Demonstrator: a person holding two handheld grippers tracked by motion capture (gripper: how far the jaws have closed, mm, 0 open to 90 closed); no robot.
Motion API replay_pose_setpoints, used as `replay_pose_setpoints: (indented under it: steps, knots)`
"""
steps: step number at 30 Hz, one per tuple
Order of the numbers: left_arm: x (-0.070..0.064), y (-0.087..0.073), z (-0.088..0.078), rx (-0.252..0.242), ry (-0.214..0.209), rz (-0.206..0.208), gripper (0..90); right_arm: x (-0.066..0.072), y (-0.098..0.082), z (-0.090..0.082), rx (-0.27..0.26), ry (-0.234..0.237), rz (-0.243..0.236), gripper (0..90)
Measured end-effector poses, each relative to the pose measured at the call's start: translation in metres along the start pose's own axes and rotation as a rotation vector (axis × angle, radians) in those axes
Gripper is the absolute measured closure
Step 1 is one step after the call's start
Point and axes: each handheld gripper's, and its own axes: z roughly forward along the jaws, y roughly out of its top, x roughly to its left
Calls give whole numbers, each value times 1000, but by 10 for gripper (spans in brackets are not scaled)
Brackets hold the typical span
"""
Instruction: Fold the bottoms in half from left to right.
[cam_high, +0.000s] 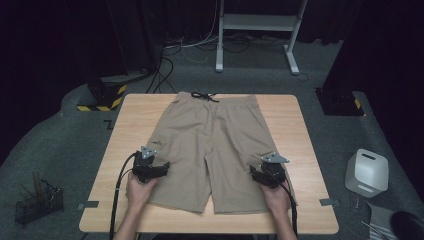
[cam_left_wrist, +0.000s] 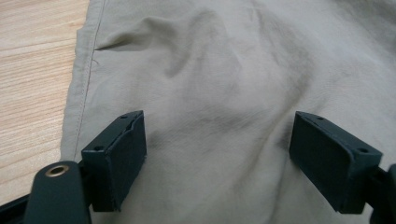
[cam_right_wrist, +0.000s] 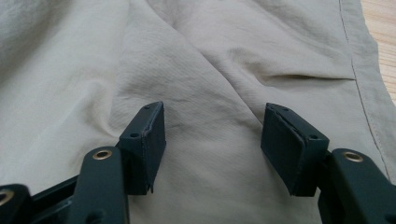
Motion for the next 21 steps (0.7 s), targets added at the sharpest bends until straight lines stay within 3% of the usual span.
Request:
replay_pose_setpoints:
  steps: [17,21]
  knots:
    - [-1,-1,-1,0,-5,-7,198,-1,1,1,7,18,-11,360]
    - [-1,1,-3,19,-12,4,224,-1,2,0,16,23,-13,365]
